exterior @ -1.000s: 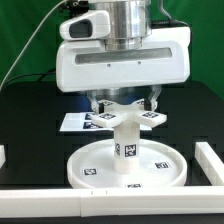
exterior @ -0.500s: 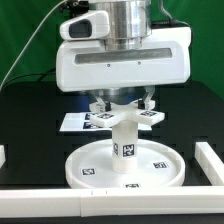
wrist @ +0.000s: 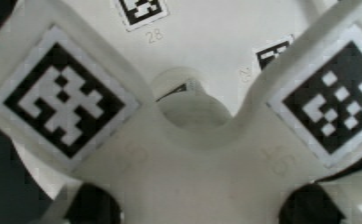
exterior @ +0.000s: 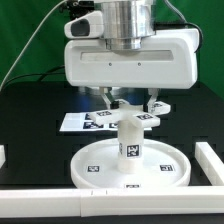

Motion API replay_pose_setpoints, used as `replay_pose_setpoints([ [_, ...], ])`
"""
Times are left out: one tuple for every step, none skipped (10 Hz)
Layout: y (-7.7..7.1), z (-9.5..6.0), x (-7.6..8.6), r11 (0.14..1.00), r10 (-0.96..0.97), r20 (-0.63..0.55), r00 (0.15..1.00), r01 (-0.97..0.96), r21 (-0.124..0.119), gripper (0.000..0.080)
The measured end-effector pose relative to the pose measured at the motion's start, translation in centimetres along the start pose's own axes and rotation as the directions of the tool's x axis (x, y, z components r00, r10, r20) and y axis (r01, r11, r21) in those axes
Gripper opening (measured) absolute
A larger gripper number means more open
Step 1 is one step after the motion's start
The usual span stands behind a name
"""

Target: Assemble round table

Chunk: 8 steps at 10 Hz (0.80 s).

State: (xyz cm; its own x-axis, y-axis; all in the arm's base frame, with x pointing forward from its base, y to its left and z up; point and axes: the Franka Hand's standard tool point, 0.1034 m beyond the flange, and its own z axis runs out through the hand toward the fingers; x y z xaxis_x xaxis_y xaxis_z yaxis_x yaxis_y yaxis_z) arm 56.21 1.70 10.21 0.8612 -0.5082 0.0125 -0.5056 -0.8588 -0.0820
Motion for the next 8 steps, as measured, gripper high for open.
replay_pose_setpoints([
  [-0.15, 0.01, -0.13, 0.988, 0.156, 0.001, 0.988, -0.156, 0.012, 0.0436],
  [-0.18, 0.03, -0.13, 0.955, 0.296, 0.012, 0.955, -0.296, 0.022, 0.0438],
  [-0.18, 0.03, -0.12, 0.913, 0.407, 0.023, 0.913, -0.407, 0.031, 0.0438],
  [-0.15, 0.05, -0.17, 0.852, 0.521, 0.033, 0.853, -0.522, 0.047, 0.0438],
  [-0.13, 0.05, -0.22, 0.802, 0.593, 0.044, 0.804, -0.595, 0.054, 0.0438],
  [-0.2, 0.09, -0.28, 0.786, 0.614, 0.047, 0.788, -0.616, 0.052, 0.0438],
  [-0.2, 0.14, -0.31, 0.787, 0.613, 0.047, 0.788, -0.615, 0.051, 0.0557],
  [-0.2, 0.14, -0.31, 0.789, 0.611, 0.047, 0.791, -0.612, 0.051, 0.0557],
])
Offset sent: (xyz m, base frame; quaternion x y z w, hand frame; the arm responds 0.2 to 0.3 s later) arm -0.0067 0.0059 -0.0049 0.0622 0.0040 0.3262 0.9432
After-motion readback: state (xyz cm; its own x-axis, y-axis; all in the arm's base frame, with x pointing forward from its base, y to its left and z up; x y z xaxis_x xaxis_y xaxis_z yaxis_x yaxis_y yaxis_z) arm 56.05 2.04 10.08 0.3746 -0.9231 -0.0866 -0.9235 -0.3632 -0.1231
